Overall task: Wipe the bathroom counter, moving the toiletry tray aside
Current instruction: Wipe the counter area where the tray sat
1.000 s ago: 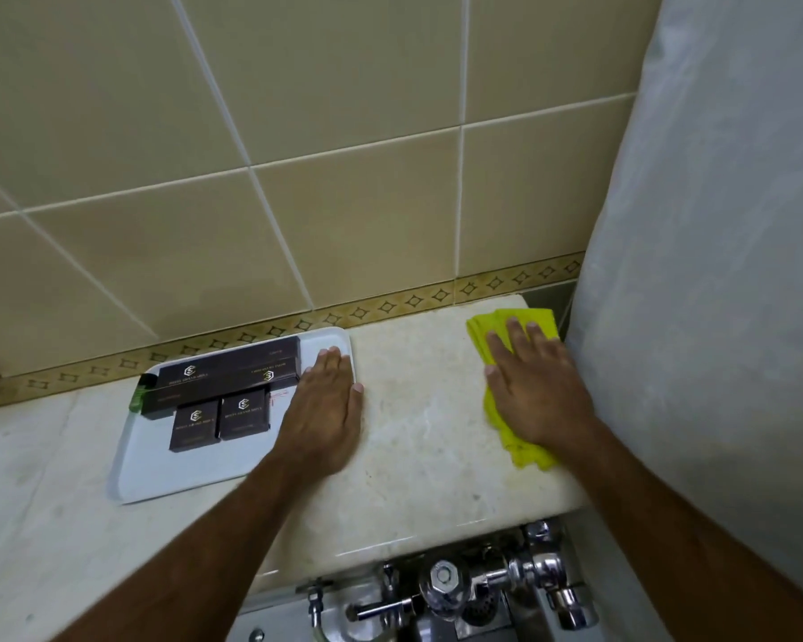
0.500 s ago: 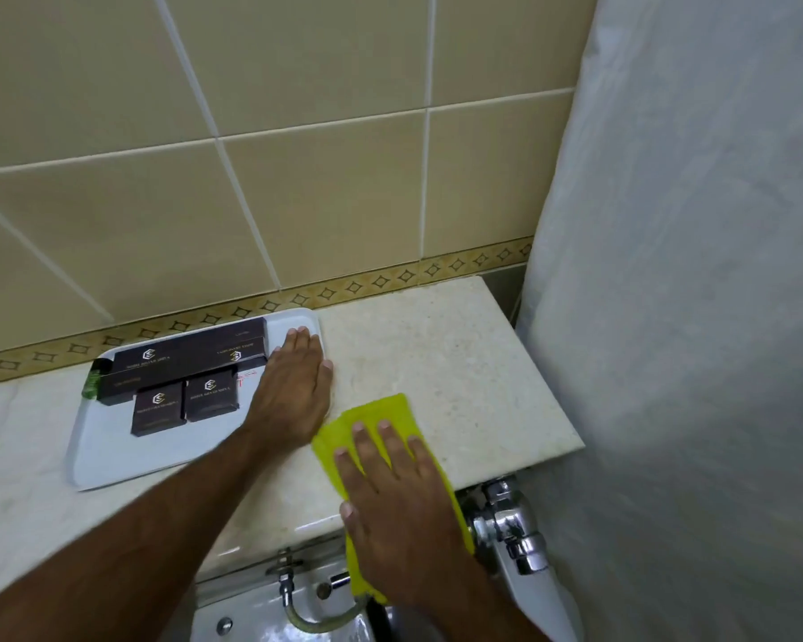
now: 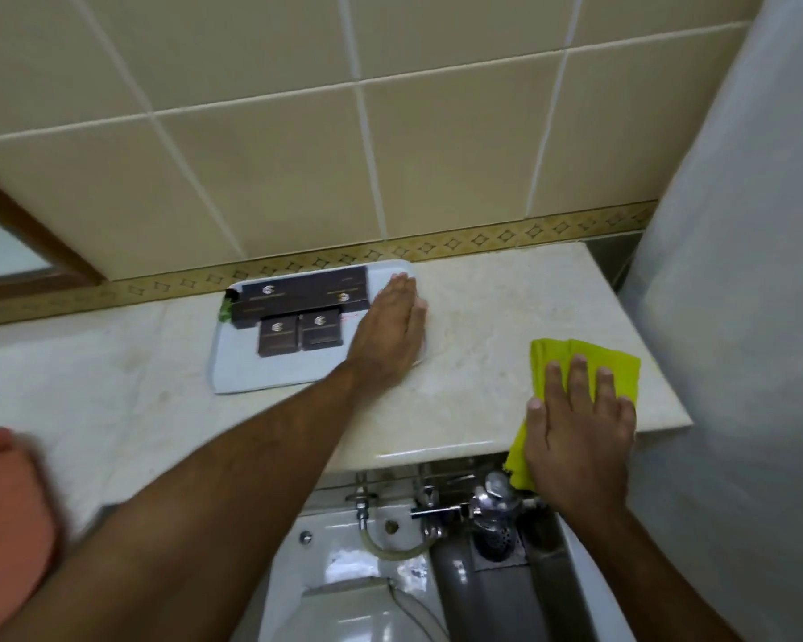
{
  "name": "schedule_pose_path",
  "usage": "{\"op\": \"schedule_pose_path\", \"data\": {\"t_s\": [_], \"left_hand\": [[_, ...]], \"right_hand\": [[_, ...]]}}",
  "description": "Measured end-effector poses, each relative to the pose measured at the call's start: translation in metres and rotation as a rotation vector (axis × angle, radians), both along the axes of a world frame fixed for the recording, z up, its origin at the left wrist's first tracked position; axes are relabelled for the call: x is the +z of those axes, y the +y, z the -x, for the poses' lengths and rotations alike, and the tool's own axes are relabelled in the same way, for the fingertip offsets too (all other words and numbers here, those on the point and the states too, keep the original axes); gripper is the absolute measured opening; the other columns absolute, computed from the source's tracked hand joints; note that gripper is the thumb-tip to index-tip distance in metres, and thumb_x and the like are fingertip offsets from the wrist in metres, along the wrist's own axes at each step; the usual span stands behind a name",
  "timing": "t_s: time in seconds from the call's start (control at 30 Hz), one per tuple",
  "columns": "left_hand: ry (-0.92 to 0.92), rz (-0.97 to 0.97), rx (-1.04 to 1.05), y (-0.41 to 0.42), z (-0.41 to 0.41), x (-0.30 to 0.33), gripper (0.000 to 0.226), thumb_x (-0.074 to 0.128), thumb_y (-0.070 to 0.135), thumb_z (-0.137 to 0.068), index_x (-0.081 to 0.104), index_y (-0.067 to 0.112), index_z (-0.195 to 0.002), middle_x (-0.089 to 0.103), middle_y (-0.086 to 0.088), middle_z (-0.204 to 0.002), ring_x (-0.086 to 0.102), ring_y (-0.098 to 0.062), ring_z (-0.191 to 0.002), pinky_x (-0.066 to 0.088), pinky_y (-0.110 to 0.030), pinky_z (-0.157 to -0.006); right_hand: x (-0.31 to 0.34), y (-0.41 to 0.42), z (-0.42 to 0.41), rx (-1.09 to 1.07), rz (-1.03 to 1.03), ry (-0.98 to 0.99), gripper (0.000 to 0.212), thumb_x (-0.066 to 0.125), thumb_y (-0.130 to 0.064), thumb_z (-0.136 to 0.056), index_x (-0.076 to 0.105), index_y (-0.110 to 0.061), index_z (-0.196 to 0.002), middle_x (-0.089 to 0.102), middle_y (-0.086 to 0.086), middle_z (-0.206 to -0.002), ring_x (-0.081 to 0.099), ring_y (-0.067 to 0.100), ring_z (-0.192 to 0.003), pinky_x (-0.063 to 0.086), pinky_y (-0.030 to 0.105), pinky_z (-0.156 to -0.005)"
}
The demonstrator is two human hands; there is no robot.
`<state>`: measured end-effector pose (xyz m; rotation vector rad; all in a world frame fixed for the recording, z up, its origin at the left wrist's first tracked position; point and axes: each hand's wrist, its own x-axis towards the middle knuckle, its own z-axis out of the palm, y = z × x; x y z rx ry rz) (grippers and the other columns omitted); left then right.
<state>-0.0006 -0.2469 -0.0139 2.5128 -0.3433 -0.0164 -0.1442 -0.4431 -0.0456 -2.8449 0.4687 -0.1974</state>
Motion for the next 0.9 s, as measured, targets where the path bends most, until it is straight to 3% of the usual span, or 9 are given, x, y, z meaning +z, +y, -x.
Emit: {"op": "schedule_pose_path", "data": {"t_s": [0.2,0.3,0.37,0.47,0.5,0.57,0.73,0.83,0.9], "left_hand": [[-0.098,0.239,0.279,0.099,0.043,0.047,0.044,0.039,0.023,-0.101,0.046,0.012,-0.143,0.056,-0.012,-0.141,0.052,-0.024,-0.129,0.044,-0.04,-0.107],[-0.005,0.071,0.444,0.182,0.082,0.049,0.041,0.041,0.022,-0.101,0.049,0.014,-0.14,0.054,-0.009,-0.144,0.053,-0.022,-0.126,0.038,-0.025,-0.101],[0.092,-0.028,0.533,0.236,0.103,0.047,0.04,0.042,0.021,-0.1,0.052,0.01,-0.137,0.054,-0.013,-0.143,0.051,-0.029,-0.13,0.039,-0.037,-0.108],[0.114,-0.114,0.52,0.308,0.123,0.045,0.031,0.036,0.022,-0.091,0.061,0.005,-0.095,0.067,-0.018,-0.094,0.06,-0.041,-0.094,0.048,-0.046,-0.082],[0.109,-0.131,0.519,0.325,0.125,0.044,0.029,0.037,0.022,-0.089,0.06,0.005,-0.094,0.067,-0.017,-0.09,0.06,-0.041,-0.091,0.047,-0.045,-0.079],[0.092,-0.127,0.518,0.36,0.127,0.042,0.029,0.044,0.016,-0.092,0.063,0.005,-0.111,0.07,-0.017,-0.108,0.062,-0.036,-0.103,0.048,-0.041,-0.089],[0.069,-0.138,0.415,0.381,0.097,0.039,0.031,0.051,0.017,-0.091,0.067,0.008,-0.116,0.07,-0.015,-0.119,0.063,-0.032,-0.111,0.046,-0.034,-0.095],[0.211,-0.146,0.279,0.375,0.074,0.044,0.027,0.054,0.021,-0.089,0.07,0.009,-0.107,0.071,-0.01,-0.114,0.062,-0.028,-0.109,0.044,-0.03,-0.09],[0.32,-0.224,0.15,0.366,0.062,0.047,0.023,0.061,0.029,-0.085,0.068,0.009,-0.093,0.068,-0.007,-0.094,0.061,-0.025,-0.095,0.044,-0.031,-0.078]], "right_hand": [[-0.002,0.109,0.034,0.277,-0.039,-0.01,0.057,0.035,-0.037,-0.093,0.05,-0.012,-0.143,0.039,0.017,-0.155,0.032,0.042,-0.143,0.025,0.059,-0.113],[-0.001,0.184,0.04,0.449,-0.073,0.002,0.055,0.035,-0.037,-0.095,0.048,-0.016,-0.143,0.037,0.013,-0.157,0.029,0.039,-0.145,0.025,0.058,-0.115],[0.002,0.233,0.033,0.516,-0.08,0.02,0.054,0.035,-0.037,-0.095,0.047,-0.017,-0.143,0.037,0.012,-0.157,0.029,0.038,-0.146,0.024,0.057,-0.116],[0.008,0.303,0.018,0.63,-0.065,0.066,0.055,0.034,-0.037,-0.095,0.043,-0.017,-0.146,0.033,0.012,-0.159,0.024,0.038,-0.147,0.02,0.057,-0.117],[0.01,0.32,0.013,0.655,-0.062,0.095,0.056,0.034,-0.037,-0.095,0.039,-0.017,-0.148,0.03,0.013,-0.161,0.021,0.038,-0.148,0.018,0.057,-0.117],[0.012,0.359,0.007,0.715,-0.048,0.159,0.059,0.033,-0.037,-0.097,0.031,-0.017,-0.152,0.02,0.013,-0.164,0.012,0.038,-0.15,0.011,0.056,-0.119],[0.017,0.41,-0.008,0.864,-0.047,0.225,0.061,0.034,-0.031,-0.099,0.017,-0.016,-0.156,0.008,0.01,-0.166,0.001,0.037,-0.151,0.004,0.054,-0.12],[0.036,0.414,-0.023,0.902,-0.378,0.326,0.058,0.038,-0.015,-0.1,0.021,-0.015,-0.155,0.018,0.009,-0.165,0.006,0.03,-0.152,0.004,0.045,-0.122],[0.046,0.396,-0.019,0.774,-0.742,0.237,0.048,0.044,-0.008,-0.099,0.041,-0.014,-0.147,0.047,0.013,-0.15,0.037,0.024,-0.141,0.025,0.032,-0.115]]}}
